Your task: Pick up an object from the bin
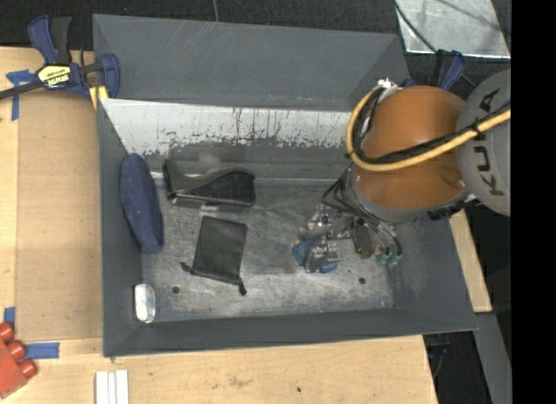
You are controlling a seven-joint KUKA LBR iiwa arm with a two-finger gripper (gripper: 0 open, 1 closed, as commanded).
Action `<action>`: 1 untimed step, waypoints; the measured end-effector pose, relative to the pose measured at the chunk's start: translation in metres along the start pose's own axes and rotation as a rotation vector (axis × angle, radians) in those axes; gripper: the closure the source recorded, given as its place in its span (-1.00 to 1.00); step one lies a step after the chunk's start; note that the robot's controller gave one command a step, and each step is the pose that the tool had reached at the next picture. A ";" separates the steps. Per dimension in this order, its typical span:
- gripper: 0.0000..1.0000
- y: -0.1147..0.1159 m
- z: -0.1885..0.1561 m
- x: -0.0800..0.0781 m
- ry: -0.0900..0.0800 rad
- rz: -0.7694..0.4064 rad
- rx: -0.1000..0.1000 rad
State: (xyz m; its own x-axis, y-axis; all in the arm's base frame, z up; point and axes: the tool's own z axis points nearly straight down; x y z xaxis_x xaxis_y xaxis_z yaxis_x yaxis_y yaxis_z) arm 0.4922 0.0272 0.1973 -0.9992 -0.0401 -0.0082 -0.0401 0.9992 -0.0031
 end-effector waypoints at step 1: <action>1.00 0.047 -0.040 -0.014 -0.001 -0.508 -0.005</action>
Offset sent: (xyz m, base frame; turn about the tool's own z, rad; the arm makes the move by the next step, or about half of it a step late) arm 0.0105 0.0465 0.0388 -0.5059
